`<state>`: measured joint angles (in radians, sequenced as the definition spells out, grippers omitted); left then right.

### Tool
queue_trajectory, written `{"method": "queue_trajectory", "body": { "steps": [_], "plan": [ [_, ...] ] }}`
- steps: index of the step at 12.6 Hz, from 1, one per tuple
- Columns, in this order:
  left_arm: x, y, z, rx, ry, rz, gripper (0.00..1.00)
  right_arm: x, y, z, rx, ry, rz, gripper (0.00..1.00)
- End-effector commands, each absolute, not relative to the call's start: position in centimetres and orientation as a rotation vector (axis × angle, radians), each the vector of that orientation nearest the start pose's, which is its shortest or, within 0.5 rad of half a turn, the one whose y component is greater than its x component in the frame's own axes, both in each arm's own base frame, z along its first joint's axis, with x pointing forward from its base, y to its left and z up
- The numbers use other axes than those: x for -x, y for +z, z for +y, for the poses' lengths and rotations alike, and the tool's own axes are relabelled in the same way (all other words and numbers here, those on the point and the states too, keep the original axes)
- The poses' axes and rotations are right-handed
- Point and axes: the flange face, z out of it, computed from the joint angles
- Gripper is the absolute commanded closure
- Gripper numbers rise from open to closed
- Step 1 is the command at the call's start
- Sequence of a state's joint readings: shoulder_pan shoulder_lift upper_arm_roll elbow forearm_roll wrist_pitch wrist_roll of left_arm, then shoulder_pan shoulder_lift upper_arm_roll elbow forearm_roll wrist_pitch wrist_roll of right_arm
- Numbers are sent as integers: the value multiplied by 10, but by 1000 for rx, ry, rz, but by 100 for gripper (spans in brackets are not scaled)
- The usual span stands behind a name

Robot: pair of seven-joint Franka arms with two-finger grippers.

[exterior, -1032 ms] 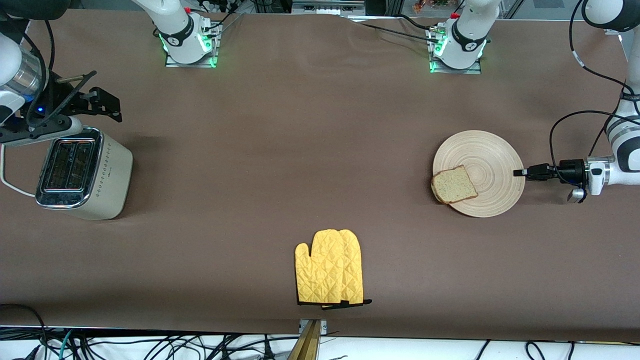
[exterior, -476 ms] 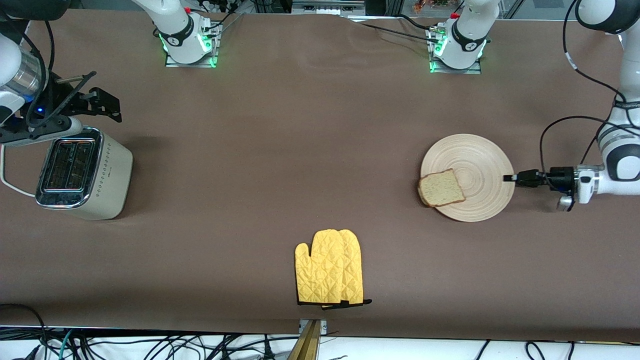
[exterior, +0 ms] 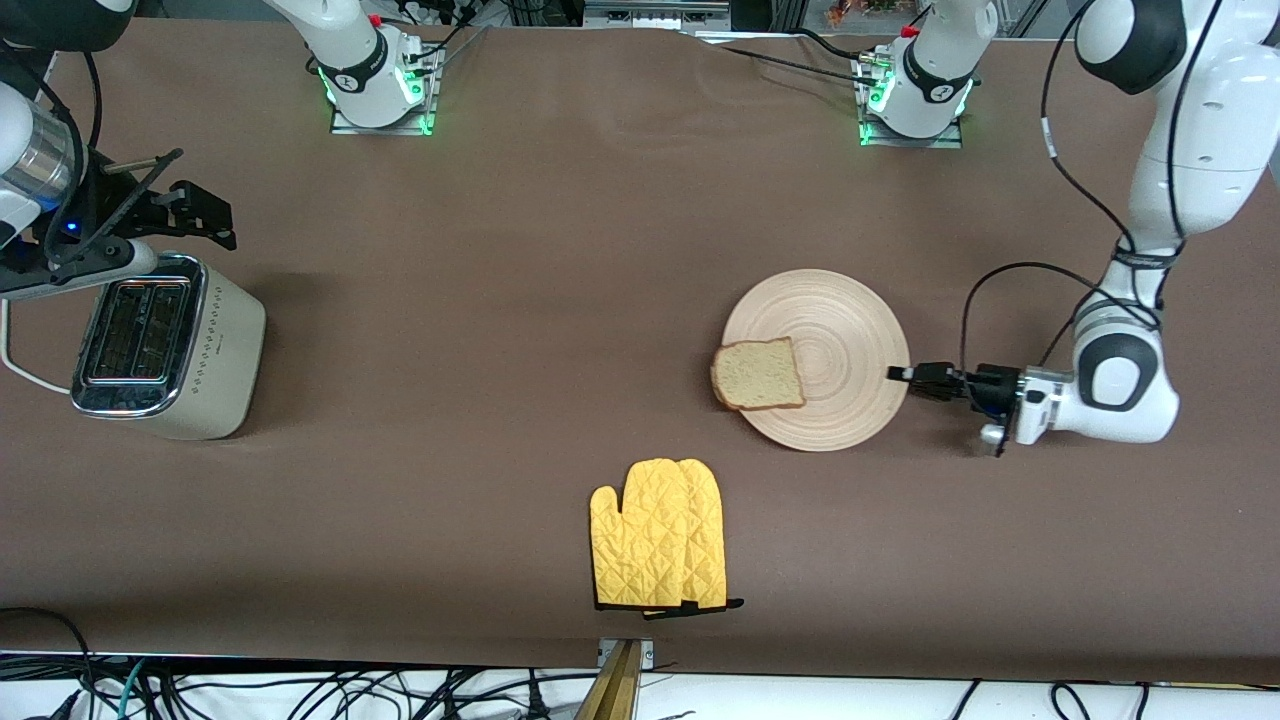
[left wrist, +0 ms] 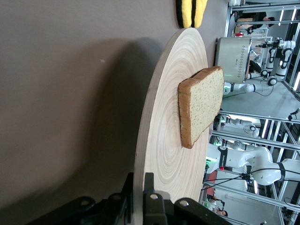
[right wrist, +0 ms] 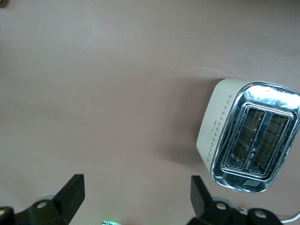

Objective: Move plate and put bread in toaster
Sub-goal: 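Slide the plate with the left gripper toward the toaster, then release the plate with the left gripper while the right gripper reaches the bread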

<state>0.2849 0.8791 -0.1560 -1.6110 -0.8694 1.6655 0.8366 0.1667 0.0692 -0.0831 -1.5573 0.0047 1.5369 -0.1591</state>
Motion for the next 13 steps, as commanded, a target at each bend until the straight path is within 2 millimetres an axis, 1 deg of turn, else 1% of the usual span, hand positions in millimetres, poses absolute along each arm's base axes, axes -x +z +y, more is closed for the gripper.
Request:
{"method": "queue_trajectory", "body": {
  "steps": [1,2,3,5,6,7,8,9,10,11,12,13],
  "plan": [
    [-618,114,-28,-1933,-281,-229,100,-568,591,47,3095,125,-393,0],
    [-618,115,-61,-1926,-295,-263,100,-568,591,48,3094,123,-393,0],
    [-620,115,-86,-1908,-280,-252,100,-570,586,50,3082,136,-391,0],
    [-622,110,-129,-1892,-240,-210,100,-572,583,54,3068,127,-391,0],
    [-623,105,-141,-1921,-221,-207,100,-573,582,54,3067,134,-393,0],
    [-619,96,-155,-1941,-224,-213,100,-573,580,55,3068,141,-395,0],
    [-617,92,-167,-1946,-224,-210,100,-574,578,56,3067,141,-393,0],
    [-616,91,-172,-1940,-222,-201,100,-577,572,56,3066,155,-390,0],
    [-616,91,-172,-1940,-221,-200,81,-578,572,56,3063,155,-391,0],
    [-616,92,-172,-1940,-221,-200,25,-578,570,59,3062,160,-398,0],
    [-615,92,-171,-1940,-223,-197,0,-580,564,64,3059,172,-407,0],
    [-616,96,-165,-1941,-222,-198,0,-582,560,70,3055,172,-420,0]
  ]
}}
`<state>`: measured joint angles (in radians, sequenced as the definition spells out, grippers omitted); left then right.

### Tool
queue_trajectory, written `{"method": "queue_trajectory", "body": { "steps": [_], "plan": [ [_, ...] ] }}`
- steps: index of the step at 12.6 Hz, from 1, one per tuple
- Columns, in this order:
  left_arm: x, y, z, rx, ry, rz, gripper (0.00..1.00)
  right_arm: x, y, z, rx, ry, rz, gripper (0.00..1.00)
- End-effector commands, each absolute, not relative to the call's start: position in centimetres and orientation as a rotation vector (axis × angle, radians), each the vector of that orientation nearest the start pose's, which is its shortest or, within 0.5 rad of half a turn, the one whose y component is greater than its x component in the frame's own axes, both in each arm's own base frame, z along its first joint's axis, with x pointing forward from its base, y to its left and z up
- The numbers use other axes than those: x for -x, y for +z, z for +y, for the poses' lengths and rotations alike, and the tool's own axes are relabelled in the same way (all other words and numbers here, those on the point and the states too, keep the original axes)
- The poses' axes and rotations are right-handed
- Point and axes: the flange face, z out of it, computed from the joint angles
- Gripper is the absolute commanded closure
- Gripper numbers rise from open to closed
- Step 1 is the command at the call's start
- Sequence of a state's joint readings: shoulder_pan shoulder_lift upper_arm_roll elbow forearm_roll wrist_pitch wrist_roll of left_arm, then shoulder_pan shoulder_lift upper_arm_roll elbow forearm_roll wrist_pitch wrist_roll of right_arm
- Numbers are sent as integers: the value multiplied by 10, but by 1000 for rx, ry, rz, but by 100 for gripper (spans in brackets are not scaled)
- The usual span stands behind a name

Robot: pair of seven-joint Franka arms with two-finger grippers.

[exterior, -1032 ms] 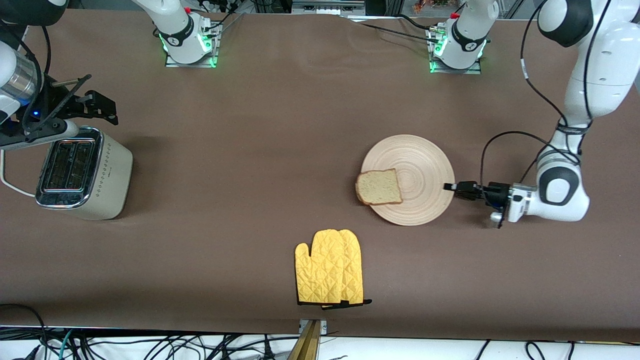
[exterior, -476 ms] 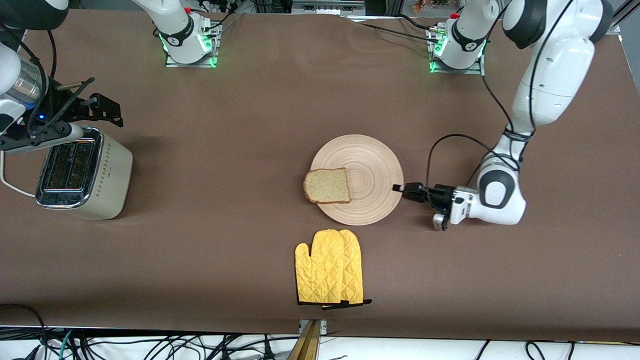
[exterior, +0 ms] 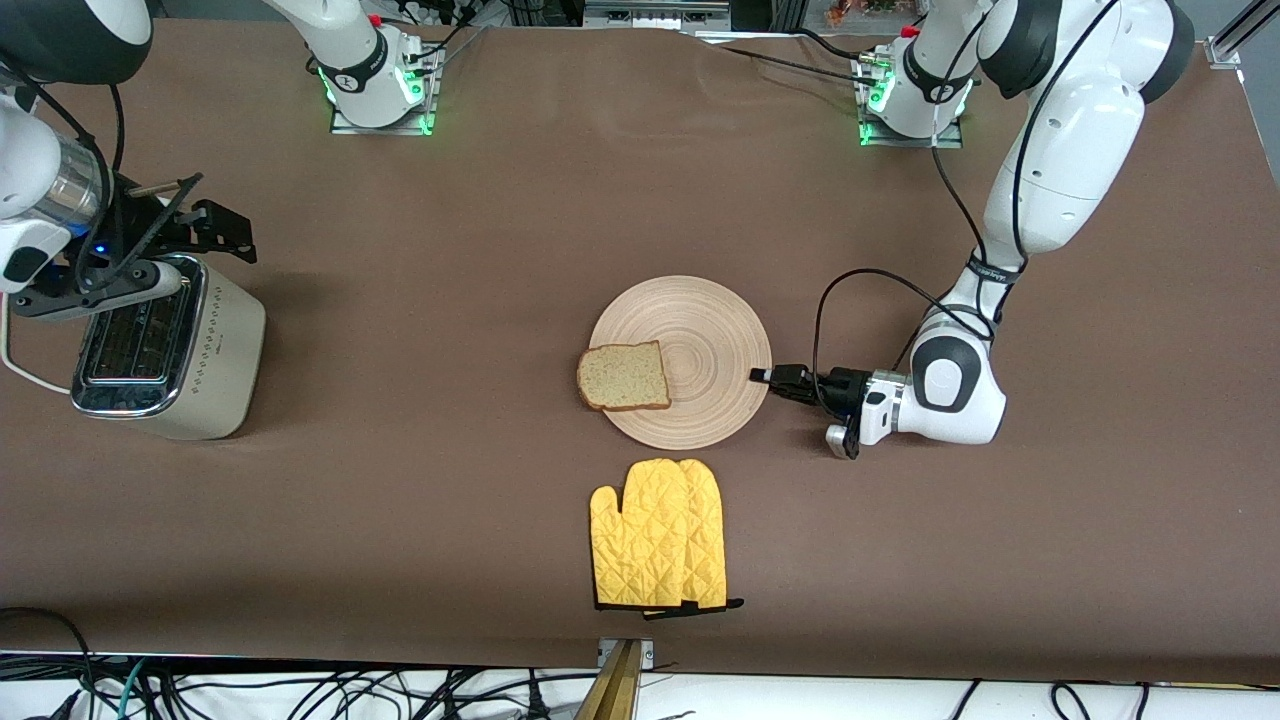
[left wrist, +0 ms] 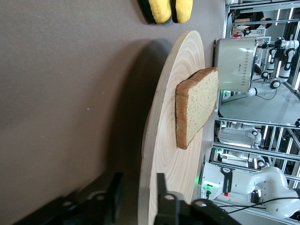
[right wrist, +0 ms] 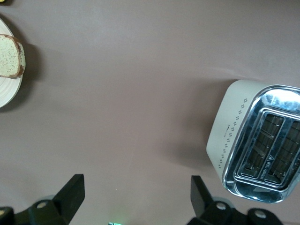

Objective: Move plate and put bread in toaster
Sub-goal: 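Release the plate with the left gripper while the right gripper reaches the bread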

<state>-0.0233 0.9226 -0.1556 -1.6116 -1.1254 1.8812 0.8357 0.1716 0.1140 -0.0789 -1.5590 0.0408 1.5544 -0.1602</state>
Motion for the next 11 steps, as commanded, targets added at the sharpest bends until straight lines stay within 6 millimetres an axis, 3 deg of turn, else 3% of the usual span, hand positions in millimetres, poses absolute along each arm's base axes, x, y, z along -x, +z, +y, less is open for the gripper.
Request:
{"method": "queue_trajectory", "body": {
  "steps": [1,3,5,6,10,11],
  "plan": [
    [-620,106,-151,-1942,-204,-201,0,-585,554,79,3026,184,-422,0],
    [-626,136,-105,-1957,-210,-283,0,-591,540,88,2976,193,-398,0],
    [-636,180,-49,-2111,-202,-442,0,-599,519,127,2935,191,-423,0],
    [-641,201,-30,-2187,-202,-523,0,-606,500,141,2905,202,-378,0],
    [-662,283,20,-2512,-233,-900,0,-624,429,219,2802,178,-299,0],
    [-672,300,18,-2591,-263,-1042,0,-627,409,239,2769,163,-286,0]
  ]
}}
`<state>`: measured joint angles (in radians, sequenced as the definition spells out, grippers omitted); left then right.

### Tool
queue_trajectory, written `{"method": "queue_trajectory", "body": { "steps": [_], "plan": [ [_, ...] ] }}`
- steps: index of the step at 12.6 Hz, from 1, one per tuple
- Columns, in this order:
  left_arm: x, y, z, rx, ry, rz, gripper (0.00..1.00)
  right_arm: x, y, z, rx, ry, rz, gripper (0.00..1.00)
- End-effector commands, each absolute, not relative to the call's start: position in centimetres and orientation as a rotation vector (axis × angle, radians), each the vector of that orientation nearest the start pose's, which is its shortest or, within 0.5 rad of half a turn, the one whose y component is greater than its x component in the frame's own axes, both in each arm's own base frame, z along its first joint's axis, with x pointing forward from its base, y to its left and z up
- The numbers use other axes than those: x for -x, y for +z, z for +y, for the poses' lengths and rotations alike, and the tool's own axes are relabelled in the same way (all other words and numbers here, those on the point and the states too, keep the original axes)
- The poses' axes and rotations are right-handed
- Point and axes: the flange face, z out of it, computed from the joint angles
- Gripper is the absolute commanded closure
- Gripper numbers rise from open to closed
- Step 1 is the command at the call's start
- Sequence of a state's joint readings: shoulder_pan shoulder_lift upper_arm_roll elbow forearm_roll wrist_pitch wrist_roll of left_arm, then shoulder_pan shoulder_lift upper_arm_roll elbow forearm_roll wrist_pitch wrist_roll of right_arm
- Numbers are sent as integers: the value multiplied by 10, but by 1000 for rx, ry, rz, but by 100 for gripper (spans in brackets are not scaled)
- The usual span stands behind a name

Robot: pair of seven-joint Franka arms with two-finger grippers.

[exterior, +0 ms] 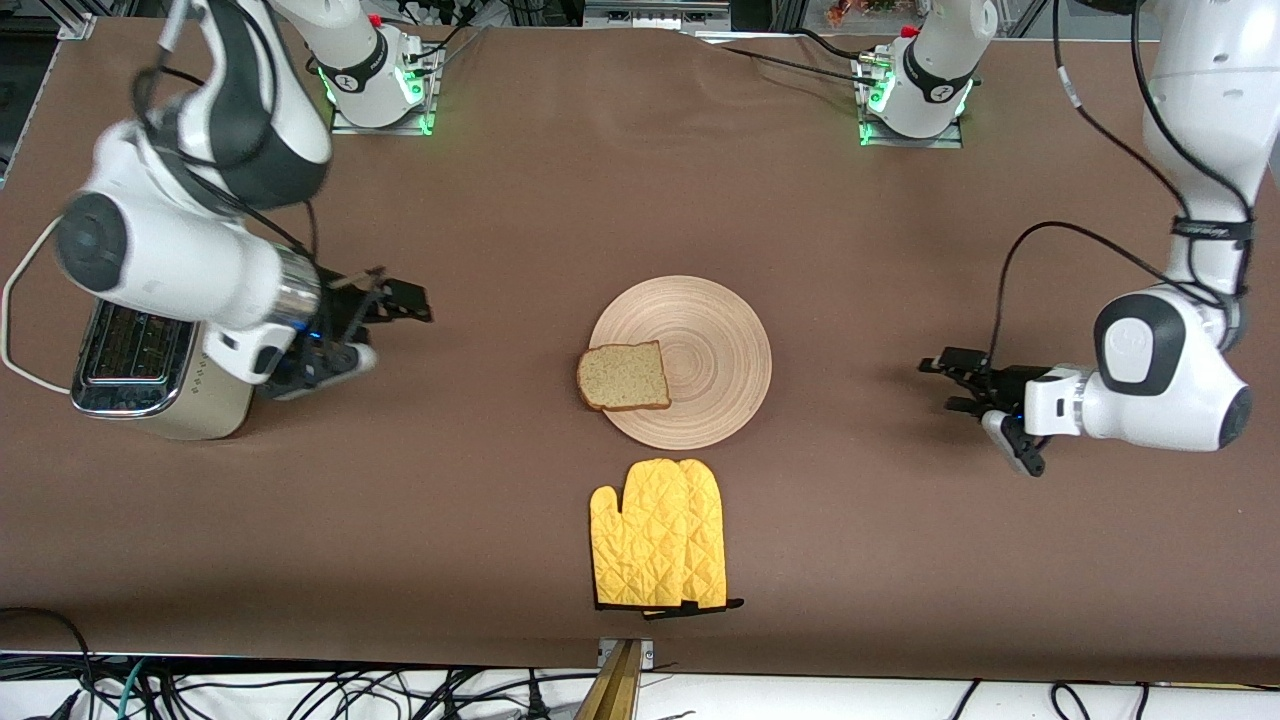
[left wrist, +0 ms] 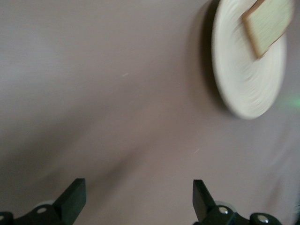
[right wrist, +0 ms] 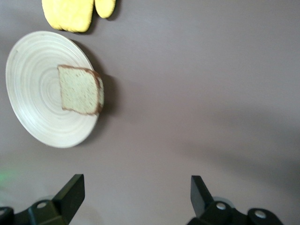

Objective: Move plate and put bread in toaster
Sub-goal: 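Release the plate with the left gripper while the right gripper reaches the bread, then grasp the bread slice with the right gripper while the left gripper withdraws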

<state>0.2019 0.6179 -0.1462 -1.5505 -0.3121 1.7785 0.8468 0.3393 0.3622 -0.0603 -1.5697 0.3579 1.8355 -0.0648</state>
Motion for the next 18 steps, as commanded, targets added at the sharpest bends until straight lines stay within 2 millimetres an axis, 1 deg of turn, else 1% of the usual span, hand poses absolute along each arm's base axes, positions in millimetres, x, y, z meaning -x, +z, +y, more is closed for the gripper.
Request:
{"method": "queue_trajectory", "body": {
  "steps": [1,2,3,4,5,6,7,8,9,10,11,12,13,14,15,16,17,18],
  "plan": [
    [-677,310,16,-2630,-280,-1135,0,-631,386,258,2745,137,-267,0],
    [-681,322,10,-2653,-273,-1195,0,-633,363,278,2718,109,-244,0],
    [-684,338,4,-2669,-247,-1214,0,-633,343,301,2693,76,-223,0],
    [-686,359,-5,-2681,-208,-1241,0,-632,324,315,2677,52,-198,0],
    [-687,369,-15,-2695,-201,-1286,0,-630,309,329,2661,33,-175,0],
    [-686,383,-19,-2728,-201,-1333,0,-628,292,339,2647,34,-146,0],
    [-685,393,-27,-2764,-200,-1318,0,-624,280,349,2629,33,-120,0],
    [-684,407,-26,-2819,-176,-1240,0,-623,269,354,2618,36,-95,0],
    [-682,429,-26,-2860,-135,-1195,0,-622,259,356,2618,39,-82,0],
    [-678,451,-33,-2890,-97,-1180,0,-620,250,359,2626,40,-84,0],
    [-674,466,-47,-2909,-68,-1164,0,-619,243,358,2631,45,-81,0],
    [-671,475,-53,-2922,-64,-1169,0,-618,238,357,2634,51,-89,0],
    [-666,494,-52,-2947,-41,-1188,0,-617,234,357,2637,58,-89,1],
    [-659,510,-54,-2958,-40,-1198,0,-617,230,356,2639,63,-85,6],
    [-651,515,-59,-2950,-102,-1201,0,-616,228,356,2637,69,-74,14],
    [-647,542,-51,-2986,-56,-1140,0,-616,226,357,2629,76,-62,19],
    [-637,560,-42,-3048,-23,-1005,0,-614,222,358,2623,81,-53,24],
    [-623,569,-41,-3109,-15,-831,0,-612,220,363,2625,71,-55,31]
  ]
}}
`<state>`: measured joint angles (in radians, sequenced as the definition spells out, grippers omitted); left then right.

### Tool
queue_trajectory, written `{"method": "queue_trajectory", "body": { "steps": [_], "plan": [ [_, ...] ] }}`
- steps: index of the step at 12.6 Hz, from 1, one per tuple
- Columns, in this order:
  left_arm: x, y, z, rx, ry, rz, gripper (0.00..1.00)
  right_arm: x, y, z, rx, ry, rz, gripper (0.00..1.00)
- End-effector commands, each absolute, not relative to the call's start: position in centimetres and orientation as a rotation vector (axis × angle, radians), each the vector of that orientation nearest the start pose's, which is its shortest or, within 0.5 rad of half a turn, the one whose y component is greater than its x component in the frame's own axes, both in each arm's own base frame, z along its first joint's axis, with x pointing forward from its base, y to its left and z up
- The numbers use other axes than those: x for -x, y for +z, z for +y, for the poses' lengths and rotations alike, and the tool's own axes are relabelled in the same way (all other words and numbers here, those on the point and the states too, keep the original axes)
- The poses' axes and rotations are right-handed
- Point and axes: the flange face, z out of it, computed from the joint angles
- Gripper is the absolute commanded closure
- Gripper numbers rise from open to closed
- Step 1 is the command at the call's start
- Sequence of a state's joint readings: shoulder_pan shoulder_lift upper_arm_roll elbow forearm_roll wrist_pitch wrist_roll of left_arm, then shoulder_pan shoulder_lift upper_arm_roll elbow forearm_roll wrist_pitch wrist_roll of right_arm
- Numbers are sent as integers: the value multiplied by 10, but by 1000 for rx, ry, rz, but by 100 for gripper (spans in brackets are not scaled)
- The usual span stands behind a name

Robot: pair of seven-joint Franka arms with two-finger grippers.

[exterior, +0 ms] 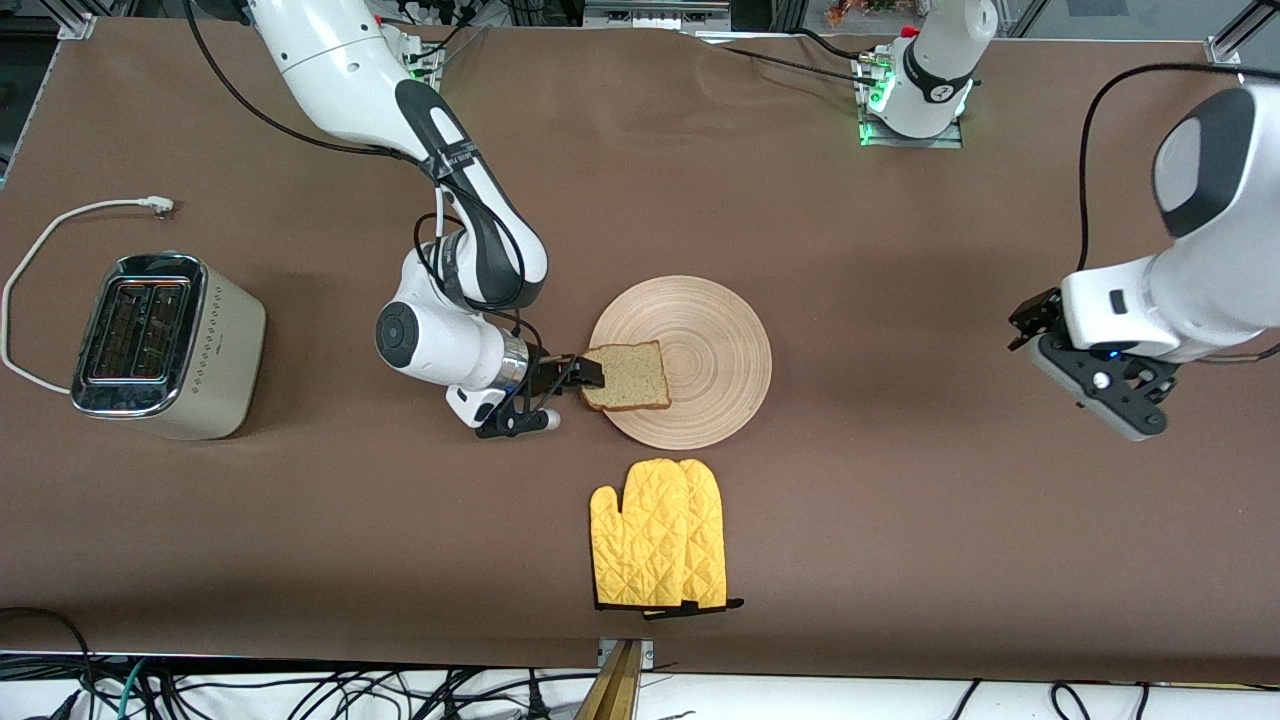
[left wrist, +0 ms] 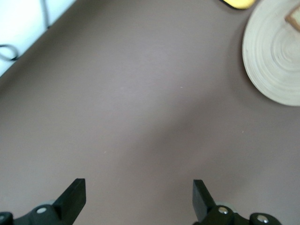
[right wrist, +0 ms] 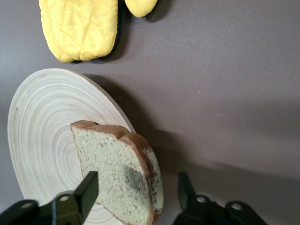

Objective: Move plate and put bread in toaster
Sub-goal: 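Grasp the bread slice with the right gripper while the left gripper withdraws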

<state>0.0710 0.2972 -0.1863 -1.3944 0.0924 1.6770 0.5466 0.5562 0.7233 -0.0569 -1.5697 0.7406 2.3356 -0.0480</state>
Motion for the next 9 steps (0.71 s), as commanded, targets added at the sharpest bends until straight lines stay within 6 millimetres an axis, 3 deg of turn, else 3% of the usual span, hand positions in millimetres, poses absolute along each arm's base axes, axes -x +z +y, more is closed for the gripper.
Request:
{"method": "queue_trajectory", "body": {
  "steps": [1,3,5,7,9],
  "plan": [
    [-604,577,-44,2988,15,634,0,-611,214,364,2630,66,-48,35],
    [-565,581,-49,3013,36,423,0,-610,212,364,2632,67,-52,42],
    [-545,581,-58,3102,36,285,0,-610,211,364,2633,67,-51,50],
    [-545,581,-59,3143,37,239,0,-611,211,363,2632,68,-50,60],
    [-547,582,-58,3138,44,237,0,-611,211,362,2632,70,-48,76]
  ]
}}
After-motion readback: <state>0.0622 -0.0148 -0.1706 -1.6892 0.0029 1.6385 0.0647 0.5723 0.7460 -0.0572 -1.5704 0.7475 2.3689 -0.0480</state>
